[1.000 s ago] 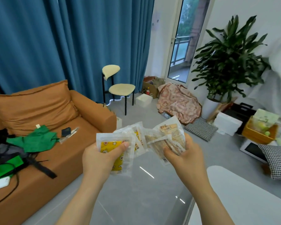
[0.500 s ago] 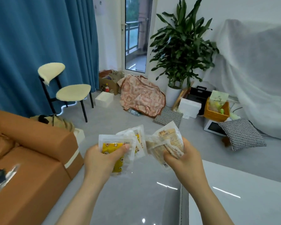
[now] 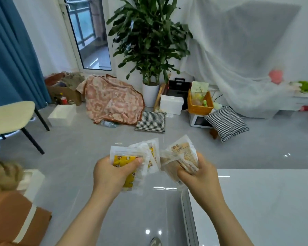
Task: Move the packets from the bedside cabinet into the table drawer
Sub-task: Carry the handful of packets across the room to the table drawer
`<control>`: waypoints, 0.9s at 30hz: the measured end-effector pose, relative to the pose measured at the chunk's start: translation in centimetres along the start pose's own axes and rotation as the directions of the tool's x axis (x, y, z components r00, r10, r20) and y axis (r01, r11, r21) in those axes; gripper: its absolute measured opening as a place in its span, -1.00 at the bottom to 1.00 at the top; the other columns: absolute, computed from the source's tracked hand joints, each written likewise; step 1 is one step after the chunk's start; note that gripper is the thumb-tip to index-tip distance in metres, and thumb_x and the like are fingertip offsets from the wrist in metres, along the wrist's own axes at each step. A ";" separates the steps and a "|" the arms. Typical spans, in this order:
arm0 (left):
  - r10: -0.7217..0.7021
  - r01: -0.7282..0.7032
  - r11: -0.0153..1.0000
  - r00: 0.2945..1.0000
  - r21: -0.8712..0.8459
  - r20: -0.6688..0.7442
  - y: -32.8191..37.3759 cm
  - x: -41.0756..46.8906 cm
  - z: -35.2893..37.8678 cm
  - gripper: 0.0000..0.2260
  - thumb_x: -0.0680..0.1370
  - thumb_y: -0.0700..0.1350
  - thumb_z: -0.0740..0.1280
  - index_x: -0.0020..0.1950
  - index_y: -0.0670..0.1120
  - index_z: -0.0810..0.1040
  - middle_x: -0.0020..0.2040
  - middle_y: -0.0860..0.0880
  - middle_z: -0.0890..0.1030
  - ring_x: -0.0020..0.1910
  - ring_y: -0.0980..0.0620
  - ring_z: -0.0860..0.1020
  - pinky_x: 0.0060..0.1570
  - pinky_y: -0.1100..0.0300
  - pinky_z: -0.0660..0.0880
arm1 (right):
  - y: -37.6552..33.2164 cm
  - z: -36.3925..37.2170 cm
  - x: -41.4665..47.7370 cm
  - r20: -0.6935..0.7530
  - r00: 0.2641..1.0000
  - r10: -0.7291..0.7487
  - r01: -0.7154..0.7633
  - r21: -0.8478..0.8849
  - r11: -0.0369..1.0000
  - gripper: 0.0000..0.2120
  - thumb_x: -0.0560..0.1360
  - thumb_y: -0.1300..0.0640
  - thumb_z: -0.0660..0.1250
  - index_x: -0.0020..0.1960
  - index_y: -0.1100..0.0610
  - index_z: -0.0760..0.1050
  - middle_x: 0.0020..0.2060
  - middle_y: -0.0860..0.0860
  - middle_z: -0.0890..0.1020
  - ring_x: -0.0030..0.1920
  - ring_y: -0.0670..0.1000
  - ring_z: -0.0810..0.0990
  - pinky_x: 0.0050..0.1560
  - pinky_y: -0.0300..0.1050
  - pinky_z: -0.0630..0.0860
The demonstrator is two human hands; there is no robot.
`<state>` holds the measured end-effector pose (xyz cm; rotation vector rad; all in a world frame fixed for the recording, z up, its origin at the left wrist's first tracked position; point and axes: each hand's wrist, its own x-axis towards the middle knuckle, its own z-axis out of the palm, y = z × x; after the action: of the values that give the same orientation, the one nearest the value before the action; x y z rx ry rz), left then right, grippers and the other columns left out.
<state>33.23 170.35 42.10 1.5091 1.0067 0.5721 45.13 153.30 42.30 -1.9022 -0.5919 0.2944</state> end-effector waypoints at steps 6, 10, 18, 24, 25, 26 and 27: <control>0.039 -0.048 0.996 0.993 0.074 0.110 3.2 8.4 6.9 -0.82 0.26 -0.06 0.60 -0.26 -0.09 0.69 -0.32 0.01 0.70 -0.28 0.03 0.68 -0.24 0.08 0.62 | 1.8 -2.5 8.9 -0.075 0.997 0.023 -0.024 -0.002 1.000 -0.80 0.33 0.21 0.39 -0.11 -0.04 0.55 -0.32 -0.12 0.63 -0.35 -0.15 0.56 -0.37 -0.30 0.46; 0.035 -0.050 0.995 0.986 0.088 0.166 4.3 13.2 11.1 -0.82 0.26 -0.05 0.60 -0.25 -0.09 0.68 -0.31 0.01 0.70 -0.27 0.03 0.68 -0.19 0.05 0.63 | 3.2 -4.0 14.2 -0.127 0.990 0.067 -0.070 -0.022 0.997 -0.77 0.34 0.15 0.41 -0.04 -0.07 0.56 -0.24 -0.14 0.66 -0.23 -0.14 0.62 -0.26 -0.20 0.56; 0.013 -0.052 0.992 0.950 0.117 0.312 5.8 24.6 18.0 -0.81 0.26 -0.07 0.60 -0.26 -0.10 0.67 -0.34 0.01 0.69 -0.31 0.03 0.67 -0.29 0.09 0.62 | 6.2 -3.2 23.9 -0.238 0.951 0.198 -0.211 -0.030 0.977 -0.73 0.34 0.13 0.43 0.01 -0.10 0.56 -0.20 -0.17 0.66 -0.19 -0.14 0.63 -0.19 -0.06 0.62; 0.019 -0.093 0.984 0.900 0.150 0.436 8.1 34.7 22.2 -0.81 0.25 -0.06 0.60 -0.26 -0.08 0.66 -0.34 0.00 0.68 -0.32 0.05 0.66 -0.36 0.16 0.57 | 6.6 -1.5 31.8 -0.363 0.896 0.258 -0.279 -0.008 0.960 -0.74 0.35 0.12 0.46 -0.09 -0.20 0.52 -0.21 -0.25 0.64 -0.20 -0.17 0.63 -0.20 -0.11 0.61; 0.015 -0.101 0.982 0.887 0.162 0.462 8.7 36.3 22.9 -0.81 0.25 -0.07 0.60 -0.26 -0.07 0.65 -0.35 0.00 0.68 -0.32 0.07 0.65 -0.40 0.21 0.54 | 6.4 -1.2 33.1 -0.387 0.880 0.274 -0.299 -0.003 0.954 -0.73 0.35 0.14 0.45 -0.10 -0.21 0.52 -0.21 -0.24 0.64 -0.21 -0.16 0.62 -0.19 -0.09 0.61; 0.012 -0.108 0.979 0.873 0.170 0.488 9.2 37.8 23.5 -0.82 0.26 -0.07 0.60 -0.26 -0.07 0.65 -0.35 0.01 0.68 -0.33 0.09 0.64 -0.41 0.23 0.52 | 6.2 -0.9 34.2 -0.411 0.865 0.288 -0.316 0.002 0.949 -0.73 0.36 0.15 0.45 -0.11 -0.21 0.52 -0.21 -0.23 0.64 -0.21 -0.14 0.62 -0.19 -0.07 0.61; 0.010 -0.120 0.976 0.859 0.181 0.513 9.7 39.3 24.1 -0.82 0.26 -0.07 0.60 -0.27 -0.06 0.65 -0.36 0.01 0.67 -0.33 0.10 0.64 -0.40 0.24 0.50 | 6.1 -0.7 35.3 -0.434 0.848 0.303 -0.332 0.010 0.943 -0.74 0.36 0.15 0.45 -0.11 -0.20 0.53 -0.21 -0.22 0.64 -0.21 -0.13 0.62 -0.18 -0.06 0.61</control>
<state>75.54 190.83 39.24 1.7625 0.6114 0.0911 76.88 169.54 39.39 -2.0425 0.0167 0.0552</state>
